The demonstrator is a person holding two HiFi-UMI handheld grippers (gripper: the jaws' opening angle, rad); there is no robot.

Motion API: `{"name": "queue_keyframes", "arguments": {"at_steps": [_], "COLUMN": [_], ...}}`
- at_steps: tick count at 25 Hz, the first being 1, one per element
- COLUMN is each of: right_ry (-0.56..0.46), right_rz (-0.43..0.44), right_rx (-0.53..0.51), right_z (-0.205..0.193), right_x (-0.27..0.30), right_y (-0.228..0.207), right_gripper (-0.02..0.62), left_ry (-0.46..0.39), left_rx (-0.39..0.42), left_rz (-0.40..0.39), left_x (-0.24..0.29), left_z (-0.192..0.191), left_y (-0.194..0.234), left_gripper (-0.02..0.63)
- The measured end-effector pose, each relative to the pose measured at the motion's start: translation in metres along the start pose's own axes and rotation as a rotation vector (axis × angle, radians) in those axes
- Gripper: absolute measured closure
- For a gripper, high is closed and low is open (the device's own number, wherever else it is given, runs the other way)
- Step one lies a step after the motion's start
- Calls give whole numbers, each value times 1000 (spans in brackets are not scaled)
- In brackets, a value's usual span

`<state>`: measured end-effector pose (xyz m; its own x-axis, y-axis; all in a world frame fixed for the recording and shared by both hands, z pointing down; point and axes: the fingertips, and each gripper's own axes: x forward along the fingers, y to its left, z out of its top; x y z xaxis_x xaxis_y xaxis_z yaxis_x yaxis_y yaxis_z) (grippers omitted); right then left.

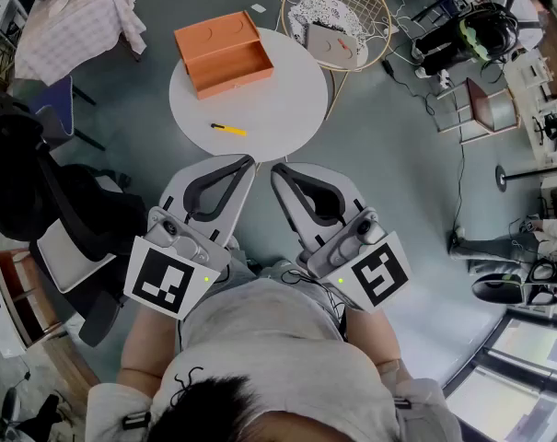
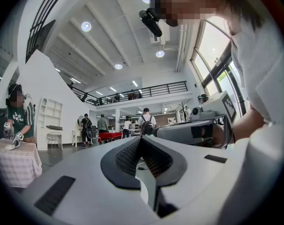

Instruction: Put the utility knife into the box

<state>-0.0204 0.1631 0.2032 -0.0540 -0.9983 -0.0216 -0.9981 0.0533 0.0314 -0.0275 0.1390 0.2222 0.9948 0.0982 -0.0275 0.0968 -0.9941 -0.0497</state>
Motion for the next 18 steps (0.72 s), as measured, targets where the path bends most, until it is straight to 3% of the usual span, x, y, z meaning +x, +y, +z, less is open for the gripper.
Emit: {"name": "queue_keyframes", "arguments": {"at_steps": [12, 18], "right_ry": [14, -1], "right_rz": [-12, -77], "right_rx": [-15, 40], "right_z": [1, -2], "right_x": [5, 11], "right_y": [0, -15], "right_gripper": [588, 588], "left_ry": [-3, 46], "left_rx": [7, 20], "left_rz": [-5, 3], "left_x": [-1, -3], "left_z": [2, -24], "left_y": [6, 33], "left_gripper": [597, 597]}}
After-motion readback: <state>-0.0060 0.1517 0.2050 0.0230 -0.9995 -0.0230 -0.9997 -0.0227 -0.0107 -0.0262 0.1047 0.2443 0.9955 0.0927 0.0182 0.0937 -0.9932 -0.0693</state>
